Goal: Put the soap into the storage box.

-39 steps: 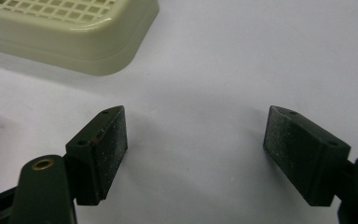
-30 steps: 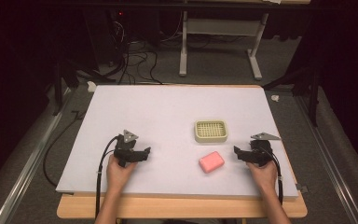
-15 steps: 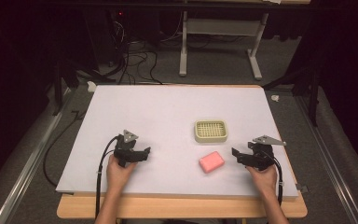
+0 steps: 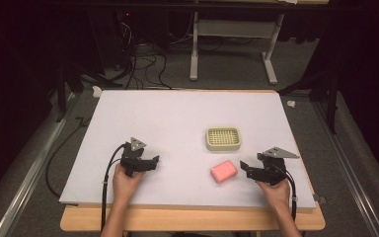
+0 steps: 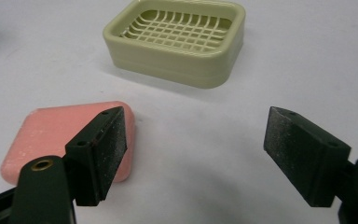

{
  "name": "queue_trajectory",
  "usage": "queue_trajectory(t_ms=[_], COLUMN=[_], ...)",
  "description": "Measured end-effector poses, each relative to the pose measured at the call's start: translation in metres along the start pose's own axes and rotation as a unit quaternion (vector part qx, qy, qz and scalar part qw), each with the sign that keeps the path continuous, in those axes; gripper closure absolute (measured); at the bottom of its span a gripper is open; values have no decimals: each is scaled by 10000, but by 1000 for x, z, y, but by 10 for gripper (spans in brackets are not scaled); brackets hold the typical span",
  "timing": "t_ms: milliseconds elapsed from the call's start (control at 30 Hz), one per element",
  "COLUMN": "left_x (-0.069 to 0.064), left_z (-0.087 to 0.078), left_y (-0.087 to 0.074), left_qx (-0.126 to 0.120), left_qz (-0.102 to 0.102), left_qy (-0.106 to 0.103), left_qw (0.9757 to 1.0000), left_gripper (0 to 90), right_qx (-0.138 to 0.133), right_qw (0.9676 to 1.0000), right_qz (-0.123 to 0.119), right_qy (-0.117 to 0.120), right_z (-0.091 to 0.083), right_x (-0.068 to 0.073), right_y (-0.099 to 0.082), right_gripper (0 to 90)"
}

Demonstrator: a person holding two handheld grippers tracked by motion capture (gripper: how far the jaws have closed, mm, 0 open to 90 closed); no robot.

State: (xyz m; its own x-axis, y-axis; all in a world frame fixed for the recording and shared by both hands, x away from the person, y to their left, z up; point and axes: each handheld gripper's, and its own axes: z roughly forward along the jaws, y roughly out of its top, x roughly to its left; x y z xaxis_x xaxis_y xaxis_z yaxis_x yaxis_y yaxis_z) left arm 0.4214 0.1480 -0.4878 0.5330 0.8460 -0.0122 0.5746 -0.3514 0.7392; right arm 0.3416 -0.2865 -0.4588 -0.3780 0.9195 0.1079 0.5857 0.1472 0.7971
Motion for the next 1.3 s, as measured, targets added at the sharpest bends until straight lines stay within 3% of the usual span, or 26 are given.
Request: queue_trajectory(t_ms=[300,467,833,1300], left_x=[0,0,0,0], left_z=[0,0,0,0], left_y=[0,0,0,0], left_qx=[0,1,3,4], left_qz=[-3,0,-5,-6], left_qy=[-2,0,-4,-1], left_qw=[10000,10000,10000,10000], left_gripper=[210,210,210,210], right_qx=[16,39,189,435], right_qw=[9997,9988,9976,9964], right_qz=[-206,-470,-589,-658], right_qy=[105,141,324,320], right_z=[-2,-1,10,30], right_x=[20,33,54,73], right_y=[1,3,5,8], right_gripper=[210,162,122,119])
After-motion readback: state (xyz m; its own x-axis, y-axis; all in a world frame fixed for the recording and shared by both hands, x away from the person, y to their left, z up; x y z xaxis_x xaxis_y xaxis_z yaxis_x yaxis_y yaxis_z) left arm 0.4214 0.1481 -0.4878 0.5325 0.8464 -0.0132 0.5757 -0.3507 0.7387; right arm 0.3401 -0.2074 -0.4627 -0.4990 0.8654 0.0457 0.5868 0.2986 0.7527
